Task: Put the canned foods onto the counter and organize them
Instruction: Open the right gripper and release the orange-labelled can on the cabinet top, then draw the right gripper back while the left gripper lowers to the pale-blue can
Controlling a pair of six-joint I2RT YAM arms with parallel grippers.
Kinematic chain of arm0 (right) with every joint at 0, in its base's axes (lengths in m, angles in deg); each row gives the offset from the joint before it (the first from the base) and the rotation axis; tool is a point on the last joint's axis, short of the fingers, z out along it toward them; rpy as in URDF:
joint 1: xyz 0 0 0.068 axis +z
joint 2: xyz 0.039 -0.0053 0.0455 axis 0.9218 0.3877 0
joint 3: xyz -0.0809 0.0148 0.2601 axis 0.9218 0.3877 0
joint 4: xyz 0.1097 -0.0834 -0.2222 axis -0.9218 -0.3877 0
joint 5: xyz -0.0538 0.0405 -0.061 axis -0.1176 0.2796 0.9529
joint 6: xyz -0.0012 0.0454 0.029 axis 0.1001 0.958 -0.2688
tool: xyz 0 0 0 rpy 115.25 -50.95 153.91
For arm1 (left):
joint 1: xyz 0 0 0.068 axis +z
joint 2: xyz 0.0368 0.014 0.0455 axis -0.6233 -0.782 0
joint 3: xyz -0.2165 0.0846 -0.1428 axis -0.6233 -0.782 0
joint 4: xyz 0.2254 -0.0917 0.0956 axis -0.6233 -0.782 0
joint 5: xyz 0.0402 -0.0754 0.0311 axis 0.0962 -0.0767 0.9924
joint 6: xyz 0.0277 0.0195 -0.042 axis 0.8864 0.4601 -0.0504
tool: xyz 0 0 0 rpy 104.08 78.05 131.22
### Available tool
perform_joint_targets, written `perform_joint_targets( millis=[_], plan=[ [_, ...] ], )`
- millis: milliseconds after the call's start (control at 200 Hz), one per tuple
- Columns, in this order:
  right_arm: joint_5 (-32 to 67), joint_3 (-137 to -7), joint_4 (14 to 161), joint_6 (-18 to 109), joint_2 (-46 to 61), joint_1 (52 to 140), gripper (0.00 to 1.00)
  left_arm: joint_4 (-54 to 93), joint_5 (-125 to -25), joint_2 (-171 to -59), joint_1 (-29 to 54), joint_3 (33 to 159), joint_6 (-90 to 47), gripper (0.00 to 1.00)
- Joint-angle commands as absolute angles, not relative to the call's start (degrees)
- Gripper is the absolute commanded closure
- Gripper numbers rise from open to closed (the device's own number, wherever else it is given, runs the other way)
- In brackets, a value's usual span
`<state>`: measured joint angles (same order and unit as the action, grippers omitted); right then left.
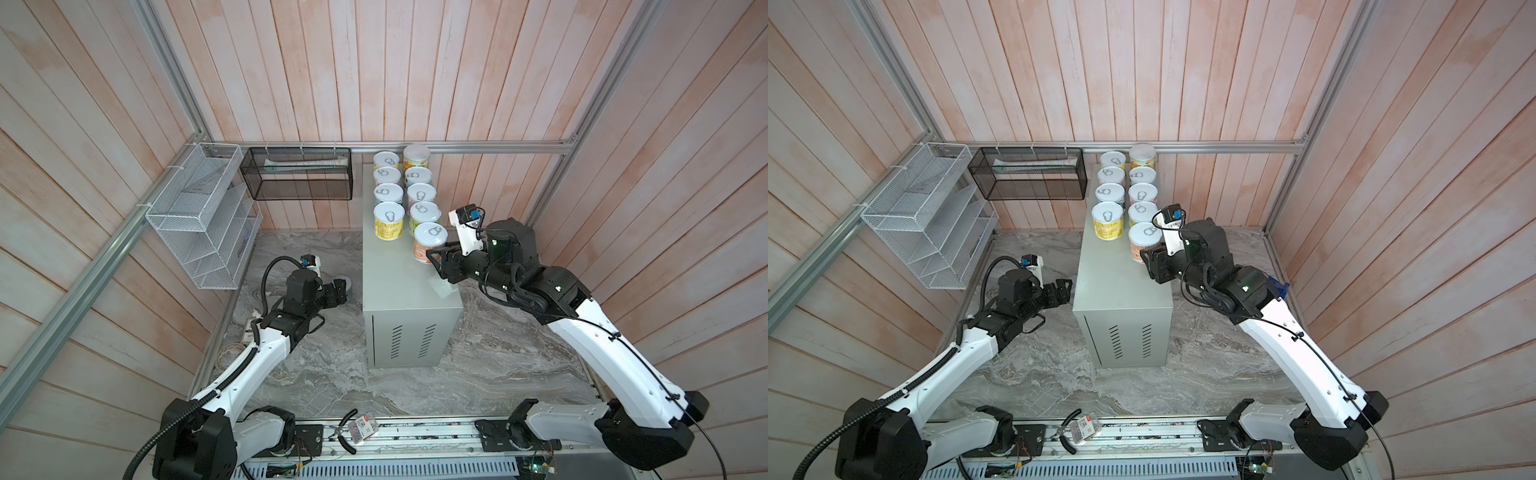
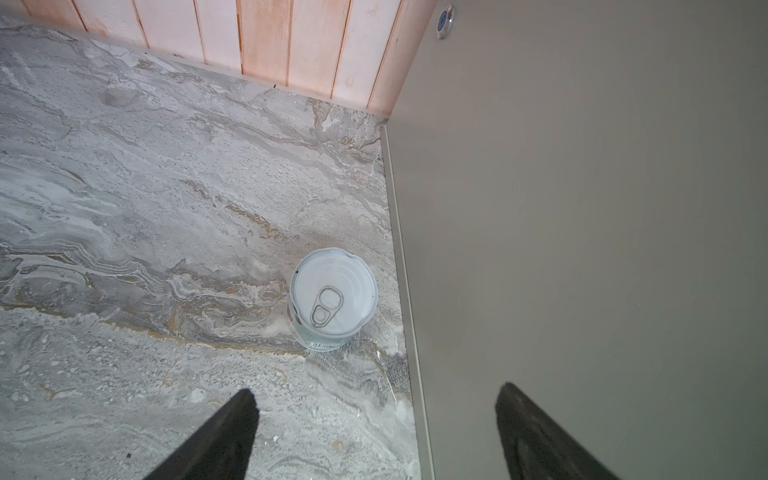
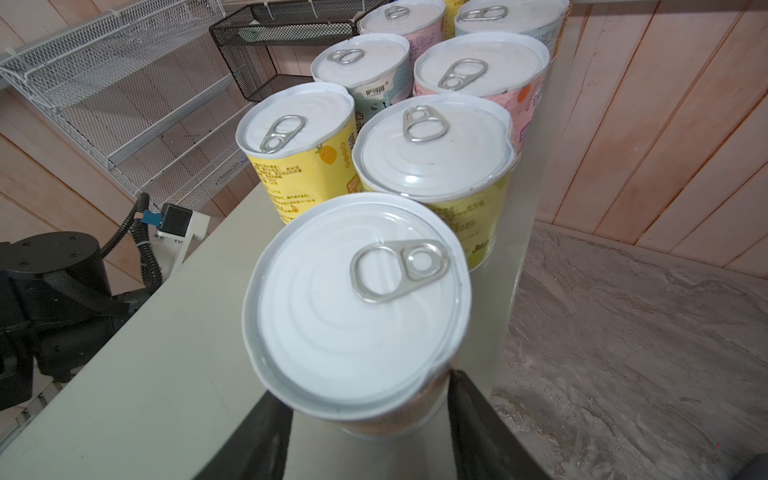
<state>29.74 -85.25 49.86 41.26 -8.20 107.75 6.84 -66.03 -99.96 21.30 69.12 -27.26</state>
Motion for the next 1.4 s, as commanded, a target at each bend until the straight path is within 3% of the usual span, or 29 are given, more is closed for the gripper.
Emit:
perform_joint_targets(
  millis=[0, 185, 485, 675, 765, 1015, 1395],
  plan=[
    [31.73, -85.95, 48.82, 41.25, -8.49, 107.44, 0.38, 8.10, -65.83, -100.50, 21.51, 69.32, -26.88, 0.08],
    [35.98, -87.09, 49.03, 40.95, -14.04, 107.44, 0.24, 8.28, -65.15, -100.68, 21.53, 69.35, -26.91, 0.03],
    [47.78, -79.83, 52.20, 43.76, -22.10, 101.73, 0.24, 9.32, -64.60, -102.25, 21.53, 68.40, -27.54, 0.02],
    [33.04, -67.84, 57.18, 47.64, -22.32, 83.13, 0.18, 10.26, -64.33, -104.04, 21.50, 68.22, -27.27, 0.02],
    [28.19, -61.22, 61.70, 49.13, -21.50, 78.44, 0.16, 10.74, -64.12, -105.17, 21.44, 68.35, -27.05, 0.02],
    [26.85, -49.62, 70.82, 51.60, -18.70, 77.26, 0.15, 10.91, -63.01, -109.34, 21.49, 70.91, -26.37, 0.00],
    [23.04, -49.41, 73.53, 51.93, -15.02, 77.12, 0.14, 15.32, -63.23, -118.80, 21.58, 74.56, -25.70, 0.00]
  ],
)
